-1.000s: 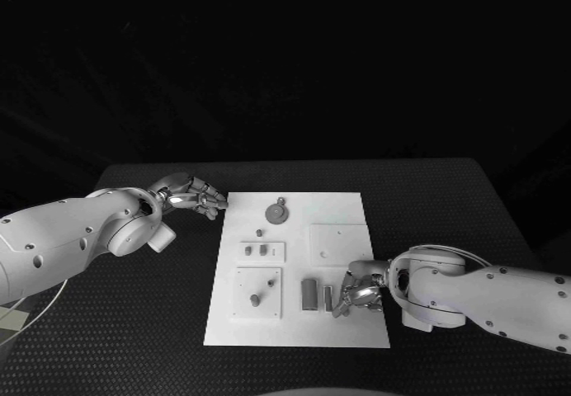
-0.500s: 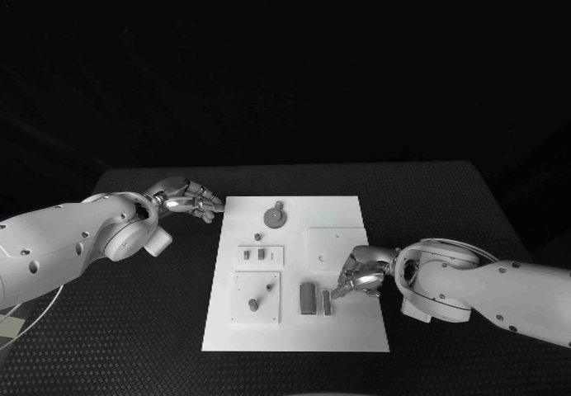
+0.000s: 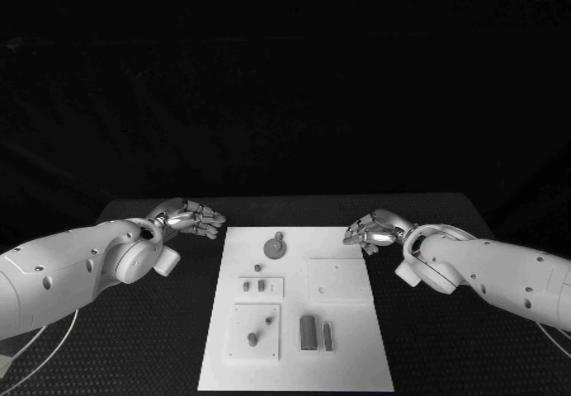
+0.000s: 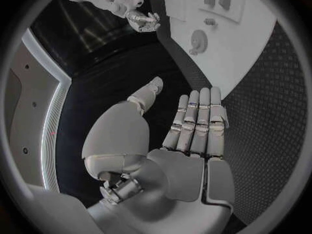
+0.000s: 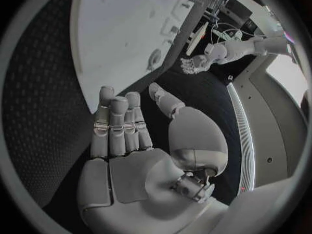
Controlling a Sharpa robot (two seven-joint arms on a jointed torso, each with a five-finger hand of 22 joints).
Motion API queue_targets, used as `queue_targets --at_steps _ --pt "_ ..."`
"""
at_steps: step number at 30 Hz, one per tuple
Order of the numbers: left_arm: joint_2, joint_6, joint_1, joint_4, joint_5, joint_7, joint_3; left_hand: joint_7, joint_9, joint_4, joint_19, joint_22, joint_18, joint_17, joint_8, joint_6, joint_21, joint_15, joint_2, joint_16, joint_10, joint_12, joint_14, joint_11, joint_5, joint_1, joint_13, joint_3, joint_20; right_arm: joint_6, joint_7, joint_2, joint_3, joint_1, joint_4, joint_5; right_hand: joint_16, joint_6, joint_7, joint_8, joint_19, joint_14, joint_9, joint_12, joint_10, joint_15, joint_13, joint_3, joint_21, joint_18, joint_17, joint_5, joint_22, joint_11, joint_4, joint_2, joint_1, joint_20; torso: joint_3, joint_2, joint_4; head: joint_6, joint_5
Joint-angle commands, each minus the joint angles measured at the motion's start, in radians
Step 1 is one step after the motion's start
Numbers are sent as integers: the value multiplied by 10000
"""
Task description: Assemble the parts on the task board
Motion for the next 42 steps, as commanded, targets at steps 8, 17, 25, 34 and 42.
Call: queue_targets --at_steps 8,17,25,34,42 --pt "1089 -164 5 -1232 1183 1190 26 -216 -180 -161 -1313 -686 -308 -388 -225 -402 -113 184 142 -948 -960 -89 -1142 -161 -45 -225 -503 -73 201 618 2098 1672 687 -106 -2569 3339 -4125 -990 590 -442 -3154 -2442 -348 -3432 -1727 1612 -3466 -74 -2598 -894 -1919 -5 -1227 1112 174 240 -395 950 -61 -506 21 994 147" --pt "1501 -485 6 -1735 1515 1328 45 -452 -315 -330 -2667 -1528 -615 -784 -655 -1403 -99 303 57 -1667 -2391 -100 -2211 -394 -42 -425 -1118 -212 540 1364 2622 2490 1320 -527 -3641 4181 -6581 -1819 494 -768 -4573 -4252 -879 -5240 -2147 2457 -5719 -326 -3605 -1255 -3073 22 -1567 1335 417 518 -569 1300 -69 -700 -25 1433 312" --pt "1786 -52 4 -1983 1714 1499 47 -1032 -402 409 -4271 -1937 -615 -1015 -1229 -2999 -66 315 -544 -2332 -4544 -114 -3664 -792 -45 -1520 -1679 -609 1130 1886 2790 2535 1519 -798 -3741 4457 -7779 -2877 444 -820 -6097 -5837 -1236 -6390 -3130 2673 -6876 -1684 -4482 -1732 -3761 21 -1744 1453 492 195 -1804 1560 14 -867 -36 1706 398" --pt "1812 -283 -58 -1903 1559 1302 55 -1639 -5159 1738 -9048 -9008 -615 -5978 -2990 -7983 -699 -1443 1224 -4099 -10273 -701 -8339 -1493 -532 -10620 -2299 -4715 -508 1436 2532 2406 1512 -813 -3642 4275 -10891 -9448 -1342 -1451 -10124 -11059 -8112 -7578 -10562 694 -10481 -6156 -6493 -2554 -8859 -464 -5186 -259 2829 867 -9065 -459 34 -894 -54 1715 429" --pt "1511 -1368 -430 -802 1917 1749 267 -1639 -5159 1738 -9048 -9008 -615 -5978 -2990 -7983 -699 -1443 1224 -4099 -10273 -701 -8339 -1493 -532 -10620 -2299 -4715 -508 513 2796 2019 1489 -929 -2541 4819 -10891 -9448 -1342 -1451 -10124 -11059 -8112 -7578 -10562 694 -10481 -6156 -6493 -2554 -8859 -464 -12207 -259 2829 867 -9065 -459 5 -1285 -185 1164 345"
